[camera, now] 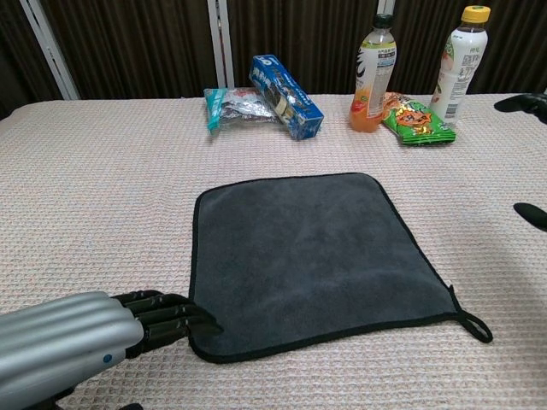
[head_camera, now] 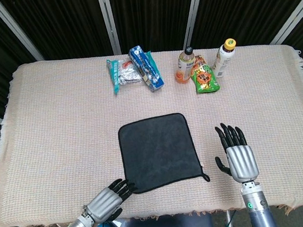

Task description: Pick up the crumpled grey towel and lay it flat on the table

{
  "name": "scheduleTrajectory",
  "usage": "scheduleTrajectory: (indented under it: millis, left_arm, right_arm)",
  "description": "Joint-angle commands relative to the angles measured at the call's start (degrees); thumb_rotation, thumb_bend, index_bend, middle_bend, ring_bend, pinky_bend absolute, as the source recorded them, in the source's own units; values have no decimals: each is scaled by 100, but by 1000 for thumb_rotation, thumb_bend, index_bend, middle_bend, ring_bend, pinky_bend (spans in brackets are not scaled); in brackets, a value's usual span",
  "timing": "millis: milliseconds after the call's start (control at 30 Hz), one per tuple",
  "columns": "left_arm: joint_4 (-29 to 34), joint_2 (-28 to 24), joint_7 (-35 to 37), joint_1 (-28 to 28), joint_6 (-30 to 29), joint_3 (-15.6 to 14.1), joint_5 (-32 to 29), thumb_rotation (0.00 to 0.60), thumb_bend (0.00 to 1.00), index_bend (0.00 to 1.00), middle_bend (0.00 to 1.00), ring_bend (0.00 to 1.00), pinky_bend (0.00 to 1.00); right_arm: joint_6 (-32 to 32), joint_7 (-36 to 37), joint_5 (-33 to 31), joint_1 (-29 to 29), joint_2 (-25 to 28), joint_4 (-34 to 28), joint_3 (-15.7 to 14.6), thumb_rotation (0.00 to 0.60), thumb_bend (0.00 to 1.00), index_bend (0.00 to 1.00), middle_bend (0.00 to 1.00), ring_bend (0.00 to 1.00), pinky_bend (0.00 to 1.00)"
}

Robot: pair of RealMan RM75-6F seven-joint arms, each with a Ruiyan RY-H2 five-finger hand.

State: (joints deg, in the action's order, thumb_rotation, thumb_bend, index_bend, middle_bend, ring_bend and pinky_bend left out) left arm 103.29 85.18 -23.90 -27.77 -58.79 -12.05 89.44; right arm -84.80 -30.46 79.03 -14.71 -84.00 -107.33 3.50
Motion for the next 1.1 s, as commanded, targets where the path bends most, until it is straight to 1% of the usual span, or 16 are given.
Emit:
scheduleTrajectory:
  millis: [33,100,200,300,400,500,600,767,833,933,1100]
  left_arm:
    - [-54,-25,295,71,-217,-10,279,600,317,0,6,0,76]
    - [-63,-62,423,80,-280,-35,396,600,293,0,6,0,76]
    - [-46,-159,573,99,-398,-57,544,600,292,0,8,0,76]
    - [-53,-259,657,161,-620,1,625,600,292,0,9,0,76]
    - [-165,-305,621,236,-814,147,555,600,302,0,9,0,76]
    - [-285,-307,535,218,-837,376,370,600,341,0,9,0,76]
    - [-444,-284,308,77,-700,697,127,600,379,0,10,0,76]
    - [-723,-155,-67,-244,-321,1287,-472,600,395,4,11,0,76]
    - [-838,-90,-168,-360,-148,1454,-722,600,404,9,13,0,76]
    - [-1077,20,-353,-504,84,1602,-1032,600,420,14,14,0,76]
    - [-1479,243,-646,-709,430,1710,-1459,600,451,26,20,0,76]
  right_arm:
    - [0,-26,28,17,-7,-12,-17,600,359,0,0,0,43]
    - [-1,-29,45,39,-23,-2,-44,600,359,0,0,0,43]
    - [-23,-27,95,68,-40,14,-68,600,360,0,0,0,43]
    - [-6,-15,105,72,-33,18,-55,600,360,0,0,0,43]
    - [16,3,107,74,-14,3,-40,600,359,0,0,0,43]
    - [41,-8,111,65,-3,-2,-17,600,359,0,0,0,43]
    - [53,-16,118,61,4,1,8,600,360,0,0,0,43]
    - [87,32,55,44,46,17,105,600,359,0,0,0,43]
    - [121,80,8,31,72,27,151,600,359,0,0,0,43]
    - [180,125,-44,2,111,72,210,600,359,0,0,0,43]
    - [278,196,-135,-41,139,161,283,600,359,0,0,0,43]
